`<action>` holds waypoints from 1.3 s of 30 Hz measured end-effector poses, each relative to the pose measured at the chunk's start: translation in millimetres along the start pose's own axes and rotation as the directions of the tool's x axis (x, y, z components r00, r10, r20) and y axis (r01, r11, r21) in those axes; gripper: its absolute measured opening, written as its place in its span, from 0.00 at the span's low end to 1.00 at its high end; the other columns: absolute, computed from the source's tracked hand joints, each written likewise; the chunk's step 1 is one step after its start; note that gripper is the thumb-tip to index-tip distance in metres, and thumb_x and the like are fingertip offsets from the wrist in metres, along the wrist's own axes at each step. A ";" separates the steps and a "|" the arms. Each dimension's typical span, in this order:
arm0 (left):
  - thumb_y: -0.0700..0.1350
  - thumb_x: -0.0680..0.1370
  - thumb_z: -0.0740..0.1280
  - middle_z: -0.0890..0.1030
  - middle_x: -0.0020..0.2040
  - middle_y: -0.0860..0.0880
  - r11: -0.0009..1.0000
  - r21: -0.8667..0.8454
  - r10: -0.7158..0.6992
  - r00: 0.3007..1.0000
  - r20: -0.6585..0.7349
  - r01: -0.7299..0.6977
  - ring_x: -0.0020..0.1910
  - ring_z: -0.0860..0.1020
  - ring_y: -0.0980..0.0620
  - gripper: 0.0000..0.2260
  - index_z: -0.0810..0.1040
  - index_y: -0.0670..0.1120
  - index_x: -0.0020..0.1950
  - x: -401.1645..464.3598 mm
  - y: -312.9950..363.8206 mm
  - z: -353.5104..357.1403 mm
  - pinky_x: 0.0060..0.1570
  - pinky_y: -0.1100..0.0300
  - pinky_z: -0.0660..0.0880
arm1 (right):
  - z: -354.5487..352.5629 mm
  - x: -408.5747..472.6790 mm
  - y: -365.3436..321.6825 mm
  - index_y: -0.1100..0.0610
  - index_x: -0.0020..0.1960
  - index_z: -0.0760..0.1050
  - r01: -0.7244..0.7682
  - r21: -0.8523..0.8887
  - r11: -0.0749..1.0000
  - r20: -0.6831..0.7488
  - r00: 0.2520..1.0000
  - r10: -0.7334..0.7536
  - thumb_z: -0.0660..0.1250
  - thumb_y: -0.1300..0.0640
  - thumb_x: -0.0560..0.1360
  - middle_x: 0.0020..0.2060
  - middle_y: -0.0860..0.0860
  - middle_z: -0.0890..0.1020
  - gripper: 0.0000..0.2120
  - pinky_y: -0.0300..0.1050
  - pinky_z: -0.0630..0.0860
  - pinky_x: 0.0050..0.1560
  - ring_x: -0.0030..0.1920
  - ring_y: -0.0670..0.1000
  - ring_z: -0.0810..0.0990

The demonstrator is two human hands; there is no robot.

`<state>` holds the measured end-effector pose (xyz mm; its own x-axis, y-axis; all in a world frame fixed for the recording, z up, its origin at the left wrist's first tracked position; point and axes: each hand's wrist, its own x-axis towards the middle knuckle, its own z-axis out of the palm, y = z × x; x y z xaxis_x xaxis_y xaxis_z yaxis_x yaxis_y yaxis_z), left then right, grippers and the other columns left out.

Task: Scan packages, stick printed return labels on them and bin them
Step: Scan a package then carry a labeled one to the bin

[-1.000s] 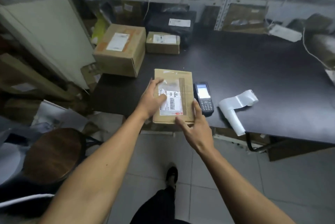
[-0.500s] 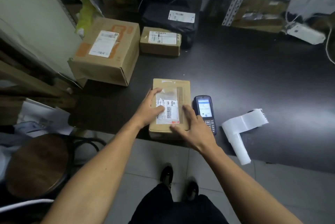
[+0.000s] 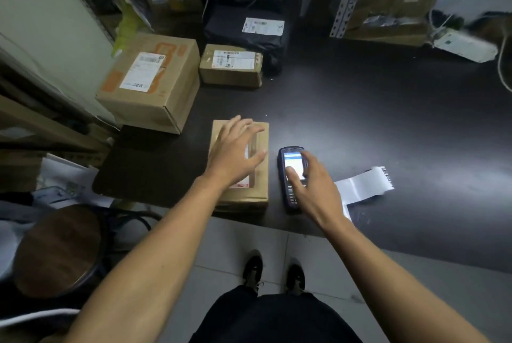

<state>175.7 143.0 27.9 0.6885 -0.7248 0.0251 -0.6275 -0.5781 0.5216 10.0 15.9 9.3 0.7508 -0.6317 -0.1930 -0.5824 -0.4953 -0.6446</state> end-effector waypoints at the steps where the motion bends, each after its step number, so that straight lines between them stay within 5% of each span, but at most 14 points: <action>1: 0.53 0.78 0.66 0.72 0.71 0.49 0.999 0.007 0.039 0.999 0.014 -0.039 0.75 0.61 0.47 0.20 0.75 0.51 0.68 5.3 16.9 6.8 0.74 0.50 0.59 | -9.1 2.2 9.9 0.47 0.74 0.62 -0.011 0.000 1.000 -0.048 0.999 0.011 0.59 0.40 0.79 0.60 0.51 0.74 0.26 0.52 0.73 0.54 0.58 0.54 0.77; 4: 0.50 0.78 0.65 0.78 0.63 0.50 0.994 -0.053 0.101 0.989 0.111 -0.095 0.66 0.71 0.48 0.15 0.78 0.50 0.63 18.4 68.0 37.5 0.67 0.53 0.67 | -34.8 7.0 45.8 0.53 0.71 0.67 -0.065 -0.012 0.998 -0.204 0.977 0.061 0.64 0.47 0.79 0.59 0.52 0.74 0.23 0.51 0.73 0.53 0.60 0.53 0.74; 9: 0.46 0.80 0.67 0.79 0.62 0.48 0.916 -0.367 0.004 0.911 0.413 0.162 0.60 0.77 0.52 0.15 0.77 0.49 0.67 28.5 150.7 95.6 0.61 0.57 0.73 | -68.1 10.3 111.2 0.58 0.68 0.70 -0.210 -0.089 0.974 -0.311 0.935 0.173 0.66 0.54 0.77 0.63 0.57 0.73 0.21 0.54 0.70 0.58 0.63 0.59 0.68; 14: 0.44 0.80 0.65 0.71 0.73 0.46 0.937 -0.293 -0.043 0.895 0.444 0.190 0.72 0.69 0.48 0.22 0.68 0.49 0.75 42.8 184.4 144.7 0.69 0.55 0.65 | -83.7 14.0 152.7 0.56 0.72 0.65 -0.267 0.020 0.963 -0.191 0.945 0.266 0.67 0.51 0.78 0.66 0.54 0.70 0.26 0.49 0.67 0.57 0.66 0.57 0.65; 19: 0.40 0.79 0.65 0.74 0.69 0.44 0.953 -0.226 -0.045 0.833 0.552 0.201 0.68 0.72 0.46 0.26 0.63 0.49 0.77 53.4 196.7 175.3 0.65 0.58 0.66 | -86.6 20.8 173.8 0.55 0.69 0.70 -0.276 0.050 0.960 -0.165 0.946 0.280 0.68 0.52 0.77 0.64 0.51 0.73 0.22 0.45 0.68 0.53 0.65 0.54 0.65; 25: 0.39 0.77 0.67 0.71 0.69 0.42 0.961 -0.190 -0.068 0.841 0.537 0.199 0.71 0.67 0.44 0.29 0.63 0.49 0.77 58.5 198.9 196.1 0.71 0.54 0.62 | -84.5 18.9 188.2 0.54 0.62 0.74 -0.248 0.098 0.964 -0.141 0.955 0.260 0.67 0.54 0.78 0.57 0.48 0.77 0.14 0.45 0.70 0.49 0.60 0.52 0.70; 32: 0.37 0.77 0.68 0.77 0.50 0.48 0.931 -0.285 -0.032 0.829 0.558 0.228 0.50 0.76 0.50 0.27 0.67 0.49 0.75 58.9 192.4 201.9 0.52 0.65 0.69 | -88.2 18.6 192.8 0.53 0.64 0.74 -0.240 0.088 0.967 -0.114 0.962 0.249 0.67 0.49 0.78 0.57 0.49 0.75 0.17 0.46 0.71 0.53 0.61 0.51 0.68; 39: 0.37 0.80 0.65 0.82 0.49 0.45 0.915 -0.376 0.084 0.841 0.534 0.147 0.51 0.78 0.49 0.28 0.63 0.53 0.78 57.2 187.5 198.8 0.53 0.65 0.71 | -101.5 28.4 195.7 0.53 0.60 0.80 -0.169 0.014 0.985 -0.076 0.983 0.170 0.69 0.46 0.77 0.50 0.44 0.71 0.16 0.42 0.66 0.49 0.58 0.48 0.67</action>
<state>25.2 -81.4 -42.4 0.3321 -0.8587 -0.3902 -0.3366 -0.4944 0.8014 -114.3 -159.5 -47.2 0.6150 -0.7503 -0.2427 -0.6969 -0.3730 -0.6126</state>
